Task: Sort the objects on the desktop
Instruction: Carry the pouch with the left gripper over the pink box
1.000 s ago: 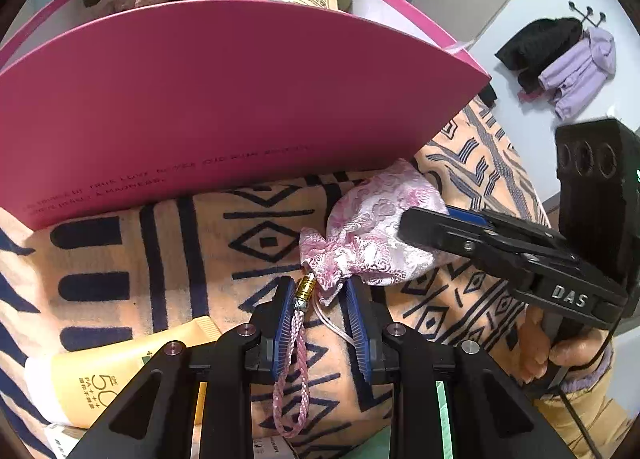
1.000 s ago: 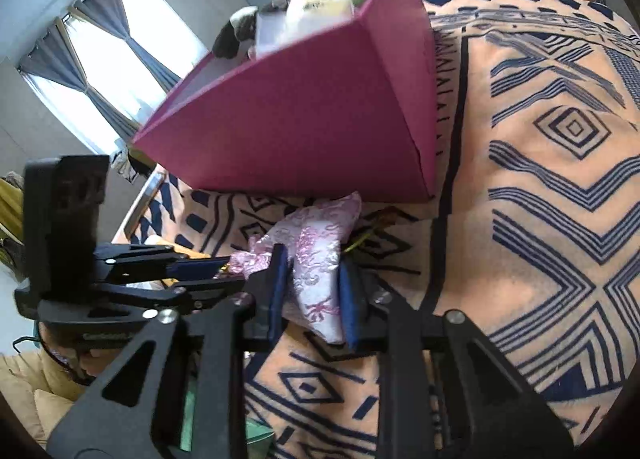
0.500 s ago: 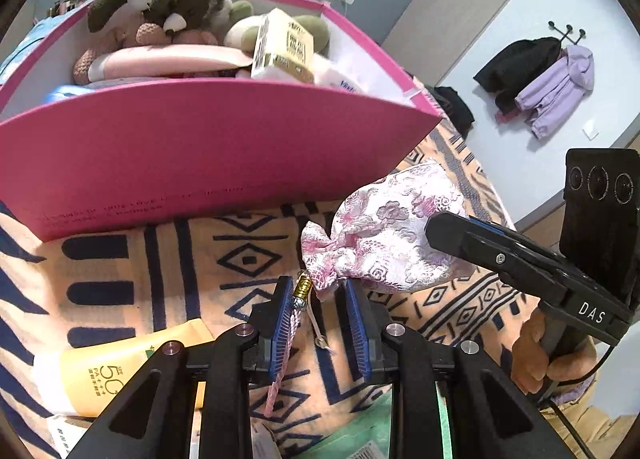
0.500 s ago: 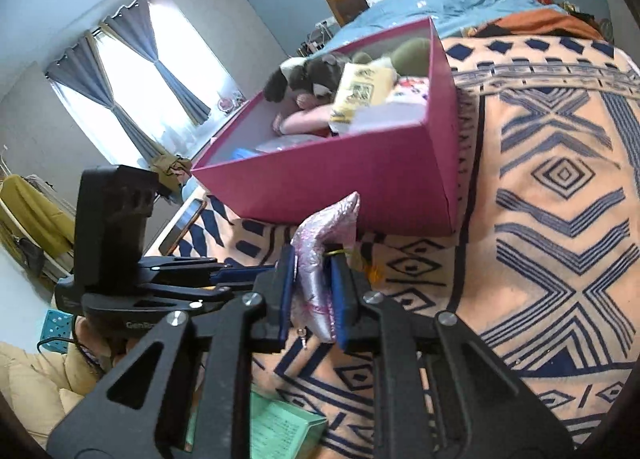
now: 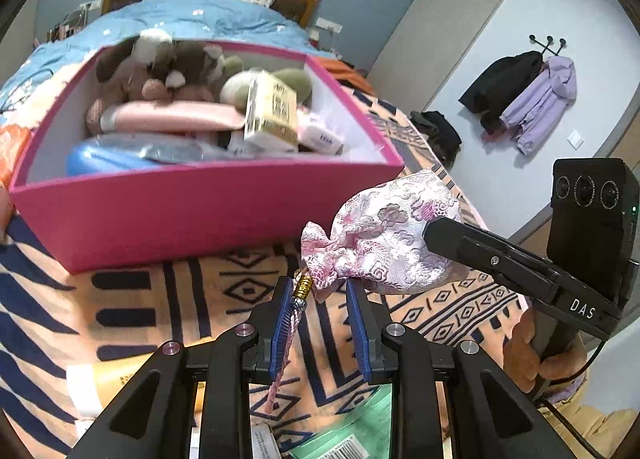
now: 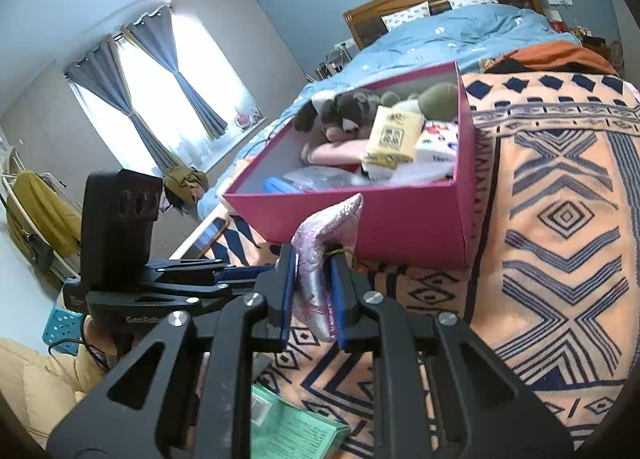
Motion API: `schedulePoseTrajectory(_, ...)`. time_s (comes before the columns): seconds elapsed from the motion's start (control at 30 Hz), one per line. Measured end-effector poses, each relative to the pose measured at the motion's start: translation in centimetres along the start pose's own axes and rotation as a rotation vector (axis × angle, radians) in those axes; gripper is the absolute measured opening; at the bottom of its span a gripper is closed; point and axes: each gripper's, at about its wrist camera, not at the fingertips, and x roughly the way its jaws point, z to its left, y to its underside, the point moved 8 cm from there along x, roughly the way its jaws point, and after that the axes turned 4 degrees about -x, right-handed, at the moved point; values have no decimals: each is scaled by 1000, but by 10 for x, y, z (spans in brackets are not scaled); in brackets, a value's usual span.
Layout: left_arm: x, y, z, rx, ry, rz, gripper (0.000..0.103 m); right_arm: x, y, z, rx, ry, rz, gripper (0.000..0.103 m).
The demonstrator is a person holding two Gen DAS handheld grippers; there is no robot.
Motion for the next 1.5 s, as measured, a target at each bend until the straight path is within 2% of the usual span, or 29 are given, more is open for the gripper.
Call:
schedulePoseTrajectory(0.8, -37, -58, -21, 107, -23, -126, 26, -21, -58, 11, -21, -74, -132, 19)
schedulePoseTrajectory(1.0, -36, -75, -24, 117, -20, -135, 26, -23, -75, 9, -20, -92, -152, 19)
schedulePoseTrajectory(1.5, -23, -99, -23, 144, -42, -139, 26, -14, -91, -5, 6, -110, -157, 19)
